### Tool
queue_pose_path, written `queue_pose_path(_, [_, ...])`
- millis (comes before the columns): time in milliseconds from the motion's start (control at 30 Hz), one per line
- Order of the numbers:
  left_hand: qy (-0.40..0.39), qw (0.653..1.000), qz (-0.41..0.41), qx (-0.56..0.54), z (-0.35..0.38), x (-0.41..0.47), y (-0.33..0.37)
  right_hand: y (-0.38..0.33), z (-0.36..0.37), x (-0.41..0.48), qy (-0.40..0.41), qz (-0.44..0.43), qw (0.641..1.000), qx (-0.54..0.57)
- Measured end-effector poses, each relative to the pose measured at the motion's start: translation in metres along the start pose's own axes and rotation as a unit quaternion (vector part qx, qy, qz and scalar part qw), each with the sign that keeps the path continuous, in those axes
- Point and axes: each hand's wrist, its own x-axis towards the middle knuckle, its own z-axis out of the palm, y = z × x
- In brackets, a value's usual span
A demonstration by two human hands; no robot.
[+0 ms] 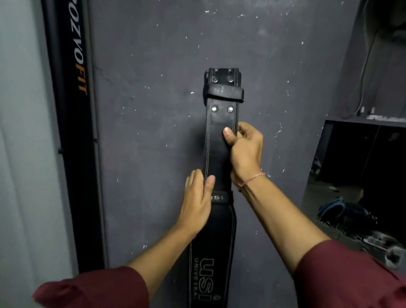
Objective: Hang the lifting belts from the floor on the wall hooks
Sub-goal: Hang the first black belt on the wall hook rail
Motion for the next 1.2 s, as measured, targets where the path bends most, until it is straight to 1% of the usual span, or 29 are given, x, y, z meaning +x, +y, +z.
queue_pose_path(67, [-0.025, 1.000, -0.012, -0.015, 0.001, 0.002, 0.004, -0.004, -0.006, 0.007, 0.001, 0.001, 1.000, 0.000])
queue_pose_path(100, [-0.025, 0.999, 0.000, -0.027, 0.001, 0.004, 0.009, -0.007, -0.010, 0.011, -0.004, -0.003, 1.000, -0.006])
queue_pose_path(167, [-0.004, 0.999, 0.042, -0.028, 0.001, 0.009, 0.022, -0.014, -0.017, 0.020, -0.020, -0.025, 0.999, -0.041])
queue_pose_path(233, [0.015, 0.997, 0.071, -0.018, 0.001, 0.017, 0.033, -0.018, -0.020, 0.019, -0.041, -0.049, 0.991, -0.114])
queue_pose_path(333, [0.050, 0.995, 0.085, -0.002, -0.001, 0.037, 0.044, -0.006, -0.028, -0.007, -0.080, -0.068, 0.971, -0.213])
queue_pose_path(433, [0.081, 0.993, 0.091, 0.004, -0.004, 0.060, 0.056, 0.008, -0.040, -0.035, -0.104, -0.084, 0.959, -0.250])
queue_pose_path(500, [0.097, 0.991, 0.088, 0.002, -0.007, 0.073, 0.061, 0.007, -0.040, -0.043, -0.109, -0.078, 0.961, -0.241])
queue_pose_path(567, [0.106, 0.991, 0.082, -0.008, -0.010, 0.082, 0.063, 0.005, -0.038, -0.044, -0.109, -0.076, 0.972, -0.192])
queue_pose_path(700, [0.101, 0.993, 0.057, -0.004, -0.013, 0.088, 0.067, 0.017, -0.035, -0.045, -0.073, -0.067, 0.980, -0.172])
queue_pose_path(767, [0.103, 0.994, 0.043, 0.007, -0.015, 0.093, 0.069, 0.030, -0.041, -0.051, -0.077, -0.038, 0.982, -0.166])
queue_pose_path(867, [0.108, 0.993, 0.028, 0.025, -0.020, 0.104, 0.074, 0.051, -0.054, -0.069, -0.126, 0.021, 0.982, -0.136])
queue_pose_path(900, [0.106, 0.994, 0.027, 0.028, -0.021, 0.107, 0.076, 0.057, -0.057, -0.075, -0.127, 0.034, 0.984, -0.122])
queue_pose_path(967, [0.102, 0.994, 0.039, 0.018, -0.023, 0.111, 0.081, 0.060, -0.055, -0.079, -0.095, 0.043, 0.990, -0.093])
queue_pose_path(1067, [0.090, 0.995, 0.052, 0.003, -0.026, 0.111, 0.089, 0.045, -0.043, -0.074, -0.025, 0.043, 0.997, -0.061])
queue_pose_path(1200, [0.070, 0.996, 0.048, -0.032, -0.036, 0.096, 0.084, 0.027, -0.036, -0.070, -0.010, 0.014, 0.998, -0.059])
